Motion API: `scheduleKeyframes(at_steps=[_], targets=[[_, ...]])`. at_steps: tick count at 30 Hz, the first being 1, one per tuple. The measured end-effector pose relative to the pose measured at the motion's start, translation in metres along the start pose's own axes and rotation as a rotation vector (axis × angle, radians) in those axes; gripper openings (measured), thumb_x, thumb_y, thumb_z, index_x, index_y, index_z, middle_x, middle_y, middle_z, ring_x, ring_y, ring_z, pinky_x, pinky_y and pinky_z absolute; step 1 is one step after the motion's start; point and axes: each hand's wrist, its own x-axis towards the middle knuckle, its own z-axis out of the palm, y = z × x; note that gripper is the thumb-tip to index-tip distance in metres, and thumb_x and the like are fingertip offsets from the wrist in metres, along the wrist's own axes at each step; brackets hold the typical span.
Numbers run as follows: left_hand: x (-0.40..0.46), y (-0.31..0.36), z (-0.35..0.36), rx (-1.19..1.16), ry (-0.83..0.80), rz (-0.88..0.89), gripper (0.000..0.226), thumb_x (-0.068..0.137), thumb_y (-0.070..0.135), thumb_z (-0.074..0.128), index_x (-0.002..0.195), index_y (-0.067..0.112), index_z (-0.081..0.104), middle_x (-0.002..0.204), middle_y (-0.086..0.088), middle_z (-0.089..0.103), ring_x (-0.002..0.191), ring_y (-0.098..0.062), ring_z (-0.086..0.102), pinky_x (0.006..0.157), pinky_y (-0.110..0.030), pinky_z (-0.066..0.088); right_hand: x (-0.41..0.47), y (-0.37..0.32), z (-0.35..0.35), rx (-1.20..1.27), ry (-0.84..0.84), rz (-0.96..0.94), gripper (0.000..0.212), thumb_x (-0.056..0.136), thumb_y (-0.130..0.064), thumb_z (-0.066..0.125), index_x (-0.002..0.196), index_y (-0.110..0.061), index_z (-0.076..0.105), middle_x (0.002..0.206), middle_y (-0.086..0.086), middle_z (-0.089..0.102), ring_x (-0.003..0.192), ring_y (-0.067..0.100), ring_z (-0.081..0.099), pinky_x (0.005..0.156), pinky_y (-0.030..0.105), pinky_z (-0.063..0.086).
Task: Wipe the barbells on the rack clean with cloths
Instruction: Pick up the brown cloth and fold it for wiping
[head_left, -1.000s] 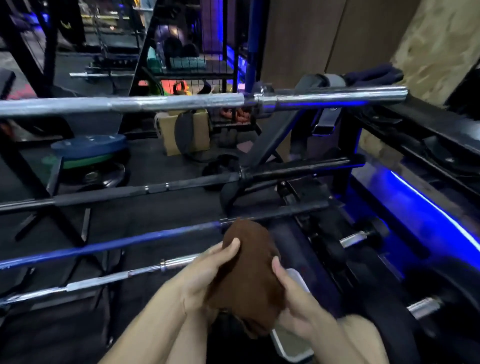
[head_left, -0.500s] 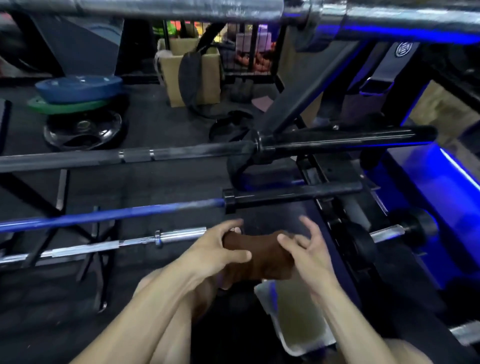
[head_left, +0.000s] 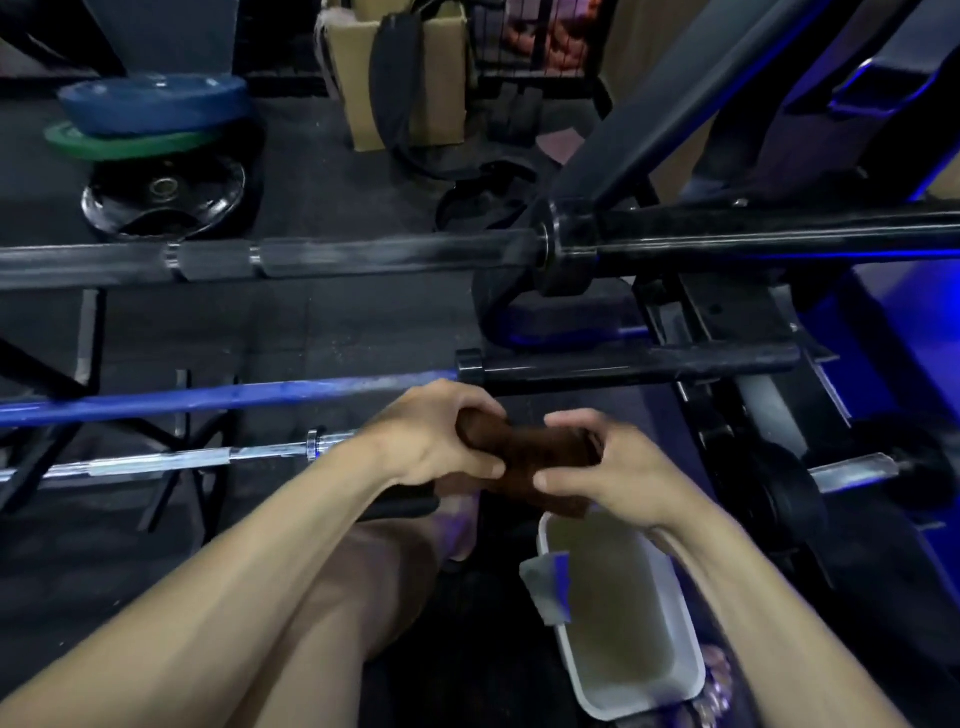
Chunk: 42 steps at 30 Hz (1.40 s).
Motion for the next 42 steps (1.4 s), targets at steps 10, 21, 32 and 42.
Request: scheduleKeyframes(at_steps=[10,21,32,42], targets=[[0.011,-0.001,-0.006,0.244,0.144,0.02,0.021,0.081,0.048,0.079,0.097,0.035,0.072,0.106,0.011,0.049,0.111,-0.014,0.035,0.094,-0.027,0.038,0.035,0.013,-0.02,-0.23,0.121,-0.17,0.028,0.093,-0.052,0.065,0.097,-0.025,0.068,0.104,0.002,0.06,0.091,0.015,0.063,0.08,0.031,0.048],[0.013,0.018,-0.007,-0.73,-0.232,0.105,0.022,0.095,0.002,0.063,0.117,0.005,0.064,0.101,-0.01,0.07,0.091,-0.024,0.065,0.078,-0.034,0.049,0.039,-0.001,-0.027,0.718,-0.12,0.141,0.082,0.07,-0.074,0.065,0.126,-0.014,0.068,0.117,0.01,0.075,0.108,0.022,0.072,0.093,0.041,0.053],[0.051,-0.027,-0.031,-0.146,0.122,0.118,0.028,0.089,0.033,0.077,0.116,0.03,0.072,0.105,0.01,0.071,0.093,-0.003,0.065,0.09,-0.029,0.051,0.063,0.013,-0.007,0.341,0.31,0.121,0.029,0.084,-0.04,0.08,0.093,-0.013,0.078,0.091,0.006,0.079,0.089,0.027,0.076,0.088,0.049,0.06],[0.084,-0.065,-0.013,0.077,0.147,-0.032,0.083,0.071,0.079,0.07,0.142,0.04,0.053,0.125,0.014,0.068,0.117,-0.013,0.062,0.103,-0.037,0.049,0.092,-0.005,0.042,-0.177,0.618,-0.326,0.037,0.099,-0.048,0.056,0.118,-0.016,0.059,0.106,0.001,0.068,0.096,0.02,0.068,0.084,0.033,0.052]])
